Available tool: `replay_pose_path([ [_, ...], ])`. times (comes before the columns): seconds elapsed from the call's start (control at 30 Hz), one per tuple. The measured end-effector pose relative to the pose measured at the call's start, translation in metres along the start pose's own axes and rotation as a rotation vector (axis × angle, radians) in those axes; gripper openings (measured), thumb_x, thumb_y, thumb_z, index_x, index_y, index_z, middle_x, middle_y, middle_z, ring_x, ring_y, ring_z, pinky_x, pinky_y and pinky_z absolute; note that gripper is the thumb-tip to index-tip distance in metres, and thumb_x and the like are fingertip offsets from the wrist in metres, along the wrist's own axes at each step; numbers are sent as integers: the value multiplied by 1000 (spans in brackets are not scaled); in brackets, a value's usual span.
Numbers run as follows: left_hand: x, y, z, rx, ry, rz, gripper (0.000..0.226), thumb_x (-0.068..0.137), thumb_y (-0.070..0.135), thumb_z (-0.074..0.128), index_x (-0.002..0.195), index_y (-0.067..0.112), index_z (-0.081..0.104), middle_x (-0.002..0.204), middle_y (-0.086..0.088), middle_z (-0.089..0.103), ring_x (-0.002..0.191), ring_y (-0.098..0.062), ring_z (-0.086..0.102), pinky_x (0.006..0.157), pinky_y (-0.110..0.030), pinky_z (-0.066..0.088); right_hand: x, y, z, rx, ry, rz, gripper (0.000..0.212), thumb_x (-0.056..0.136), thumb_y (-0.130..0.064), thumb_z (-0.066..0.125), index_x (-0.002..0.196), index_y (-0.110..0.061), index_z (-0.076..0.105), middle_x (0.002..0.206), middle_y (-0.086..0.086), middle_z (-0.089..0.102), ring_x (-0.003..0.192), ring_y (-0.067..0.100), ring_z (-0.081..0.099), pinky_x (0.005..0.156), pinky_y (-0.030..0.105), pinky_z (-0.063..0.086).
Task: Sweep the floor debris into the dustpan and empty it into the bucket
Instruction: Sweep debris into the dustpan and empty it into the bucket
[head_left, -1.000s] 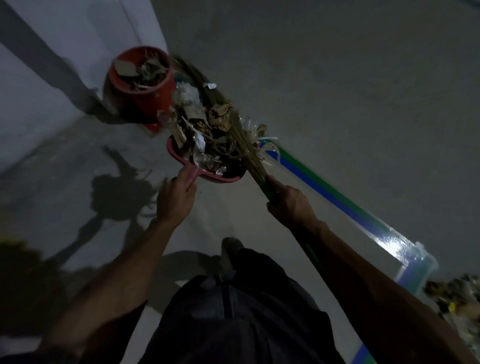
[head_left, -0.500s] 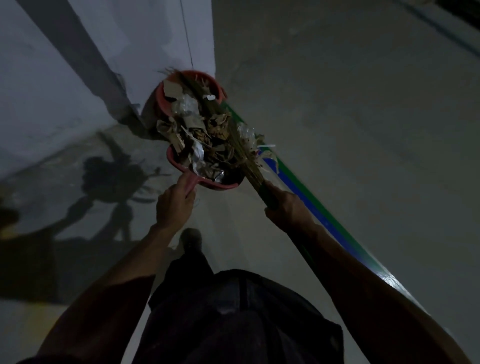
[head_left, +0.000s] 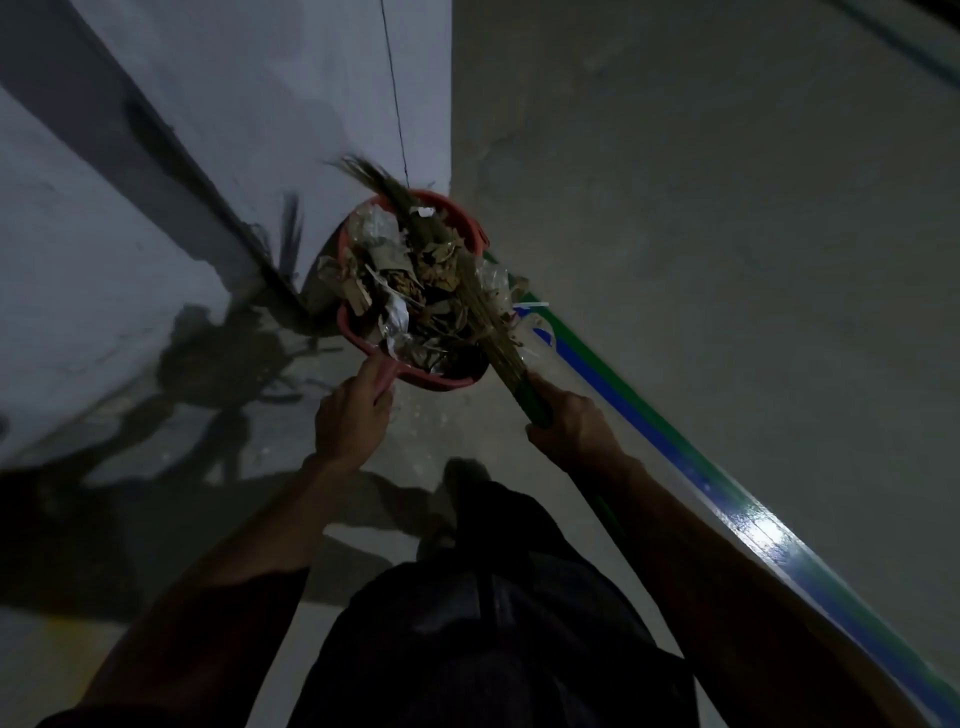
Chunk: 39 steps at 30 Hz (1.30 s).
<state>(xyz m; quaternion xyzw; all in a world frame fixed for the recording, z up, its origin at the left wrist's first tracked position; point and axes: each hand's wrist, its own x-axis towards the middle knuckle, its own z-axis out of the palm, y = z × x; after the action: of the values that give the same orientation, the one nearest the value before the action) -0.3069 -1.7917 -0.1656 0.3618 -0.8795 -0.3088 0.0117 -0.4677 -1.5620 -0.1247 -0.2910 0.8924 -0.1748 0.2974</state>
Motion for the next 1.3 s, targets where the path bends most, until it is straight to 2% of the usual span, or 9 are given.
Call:
replay_pose_path([
  [0.17,83,-17,-10,45,-72,-41,56,95,21,57,147,24,38,121,-18,61,110,-40,56,87,-46,47,80,-19,2,37,-39,24,74,86,-17,62,153,-26,32,121,18,62,108,34,60,82,32,46],
  [0.3,156,-25,-17,83,-91,-45,55,95,21,57,147,25,39,122,-18,61,110,-40,56,89,-45,44,152,-33,-1,80,-72,56,73,87,-17,63,153,-25,32,121,19,62,108,34,60,84,34,47],
  [0.57,270,-33,-39,198,-220,-58,54,94,24,58,145,28,41,122,-20,60,105,-45,56,83,-46,45,250,-67,-15,178,-162,167,78,82,-16,64,152,-29,33,125,16,61,110,34,60,86,34,49],
  [0.7,320,-44,-47,286,-307,-22,51,94,26,57,143,29,41,111,-20,62,100,-45,59,76,-44,44,287,-81,-5,206,-188,244,77,83,-18,63,151,-31,31,118,14,62,102,32,62,83,36,50],
  [0.83,375,-69,-54,343,-435,36,52,96,25,55,145,26,39,111,-19,62,103,-44,59,83,-48,49,321,-95,12,279,-239,310,73,85,-19,63,150,-33,33,112,7,60,91,20,56,75,31,45],
  [0.93,417,-85,-56,386,-517,96,50,97,25,54,145,24,40,118,-18,62,108,-42,58,88,-49,49,347,-110,29,322,-251,376,69,85,-21,63,147,-35,36,114,8,62,95,24,60,77,31,46],
  [1.03,454,-101,-57,481,-598,154,47,98,25,51,144,23,39,112,-18,63,105,-42,59,86,-47,49,372,-124,42,362,-268,445,66,84,-18,64,145,-33,41,111,7,61,95,26,61,77,31,48],
  [1.17,490,-108,-46,519,-671,202,36,99,23,47,135,22,44,107,-17,63,102,-41,61,84,-49,50,398,-135,55,345,-253,520,69,82,-20,64,146,-33,40,103,6,61,90,28,63,71,28,47],
  [1.3,514,-108,-26,606,-702,251,28,99,29,45,125,20,46,107,-15,62,100,-39,61,74,-42,44,412,-134,62,295,-235,598,71,82,-23,61,147,-39,36,95,7,58,76,26,59,66,30,48],
])
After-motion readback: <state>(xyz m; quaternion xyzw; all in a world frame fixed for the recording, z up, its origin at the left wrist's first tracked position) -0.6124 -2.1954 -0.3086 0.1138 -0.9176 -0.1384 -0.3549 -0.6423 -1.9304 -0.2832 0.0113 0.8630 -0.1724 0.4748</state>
